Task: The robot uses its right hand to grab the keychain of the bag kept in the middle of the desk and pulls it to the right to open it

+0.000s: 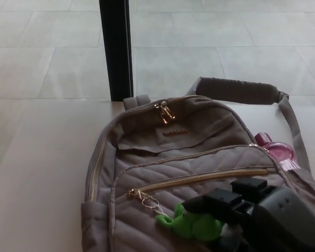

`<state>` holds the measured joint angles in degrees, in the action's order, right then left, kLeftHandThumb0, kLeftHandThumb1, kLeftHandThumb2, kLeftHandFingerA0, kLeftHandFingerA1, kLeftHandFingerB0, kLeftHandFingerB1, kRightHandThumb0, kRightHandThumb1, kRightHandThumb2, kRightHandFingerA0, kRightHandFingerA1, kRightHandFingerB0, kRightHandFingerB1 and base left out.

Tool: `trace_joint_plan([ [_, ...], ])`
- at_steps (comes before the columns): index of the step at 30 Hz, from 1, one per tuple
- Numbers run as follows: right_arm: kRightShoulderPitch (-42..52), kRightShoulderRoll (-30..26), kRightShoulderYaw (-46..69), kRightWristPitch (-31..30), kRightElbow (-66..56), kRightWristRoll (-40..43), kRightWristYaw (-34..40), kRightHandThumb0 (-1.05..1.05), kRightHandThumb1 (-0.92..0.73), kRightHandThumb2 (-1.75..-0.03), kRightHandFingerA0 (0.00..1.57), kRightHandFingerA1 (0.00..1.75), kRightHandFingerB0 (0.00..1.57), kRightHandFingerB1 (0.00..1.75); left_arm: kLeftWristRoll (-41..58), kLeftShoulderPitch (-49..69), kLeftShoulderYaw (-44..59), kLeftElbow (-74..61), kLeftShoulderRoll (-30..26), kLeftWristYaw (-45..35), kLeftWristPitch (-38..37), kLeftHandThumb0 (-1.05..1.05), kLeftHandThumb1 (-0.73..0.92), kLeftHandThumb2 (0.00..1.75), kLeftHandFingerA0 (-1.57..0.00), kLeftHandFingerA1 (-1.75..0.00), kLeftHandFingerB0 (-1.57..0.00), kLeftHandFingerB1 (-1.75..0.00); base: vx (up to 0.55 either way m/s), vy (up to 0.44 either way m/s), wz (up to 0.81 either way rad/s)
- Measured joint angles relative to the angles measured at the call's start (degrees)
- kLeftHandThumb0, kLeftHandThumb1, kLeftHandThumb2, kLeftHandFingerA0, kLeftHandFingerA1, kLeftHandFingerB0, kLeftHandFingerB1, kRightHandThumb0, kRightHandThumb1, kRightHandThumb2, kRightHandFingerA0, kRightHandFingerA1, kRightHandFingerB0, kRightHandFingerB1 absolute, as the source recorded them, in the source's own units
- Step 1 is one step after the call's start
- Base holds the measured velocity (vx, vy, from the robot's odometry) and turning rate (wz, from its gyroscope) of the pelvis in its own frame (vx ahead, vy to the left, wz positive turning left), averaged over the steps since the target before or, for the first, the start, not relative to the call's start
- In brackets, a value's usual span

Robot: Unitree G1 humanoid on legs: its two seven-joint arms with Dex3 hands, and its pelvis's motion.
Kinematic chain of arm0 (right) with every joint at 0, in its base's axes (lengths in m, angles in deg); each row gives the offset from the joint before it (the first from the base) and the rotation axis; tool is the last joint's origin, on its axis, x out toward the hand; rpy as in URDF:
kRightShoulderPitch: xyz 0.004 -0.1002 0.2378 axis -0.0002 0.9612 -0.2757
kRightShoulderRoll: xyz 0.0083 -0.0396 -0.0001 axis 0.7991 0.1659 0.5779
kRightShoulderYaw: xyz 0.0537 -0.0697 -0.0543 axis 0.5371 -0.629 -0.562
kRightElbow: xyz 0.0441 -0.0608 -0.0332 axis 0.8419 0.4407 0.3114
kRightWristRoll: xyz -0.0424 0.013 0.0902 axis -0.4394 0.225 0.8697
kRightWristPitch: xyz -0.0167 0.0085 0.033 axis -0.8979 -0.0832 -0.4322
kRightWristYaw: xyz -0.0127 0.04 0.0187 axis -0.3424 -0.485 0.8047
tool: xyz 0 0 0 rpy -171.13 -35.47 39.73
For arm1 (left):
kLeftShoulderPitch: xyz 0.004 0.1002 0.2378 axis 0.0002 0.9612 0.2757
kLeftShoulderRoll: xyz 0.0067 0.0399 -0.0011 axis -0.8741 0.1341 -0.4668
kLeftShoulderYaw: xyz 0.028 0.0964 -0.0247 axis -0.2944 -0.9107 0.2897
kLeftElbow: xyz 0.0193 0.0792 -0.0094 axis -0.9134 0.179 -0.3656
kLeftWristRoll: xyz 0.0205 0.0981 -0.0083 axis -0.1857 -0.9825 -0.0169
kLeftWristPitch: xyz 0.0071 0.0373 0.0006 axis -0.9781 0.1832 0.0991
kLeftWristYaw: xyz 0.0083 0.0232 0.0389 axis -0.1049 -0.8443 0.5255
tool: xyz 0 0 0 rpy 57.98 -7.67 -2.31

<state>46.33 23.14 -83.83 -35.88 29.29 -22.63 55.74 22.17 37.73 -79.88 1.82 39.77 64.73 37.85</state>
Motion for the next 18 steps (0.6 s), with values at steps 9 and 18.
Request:
trace_joint_plan([
  [9,-0.3,0.6,-2.8,1.4,0.3,-0.8,1.4,-0.20,-0.58,-0.74,0.87,1.64,0.74,0.53,-0.5,-0.7,0.1,0.7,0.0,0.2,0.0,-0.76,0.81,0.64,-0.80,-0.63,-0.63,-0.42,0.00,0.000,0.00],
  [18,1.4,1.8,-1.3,0.7,0.3,-1.2,2.0,-0.20,-0.37,-1.34,1.02,1.75,0.86,1.54,-0.6,-0.5,0.4,0.4,0.1,0.8,-0.6,-0.82,0.87,0.66,-0.80,-0.59,-0.62,-0.42,0.00,0.000,0.00],
])
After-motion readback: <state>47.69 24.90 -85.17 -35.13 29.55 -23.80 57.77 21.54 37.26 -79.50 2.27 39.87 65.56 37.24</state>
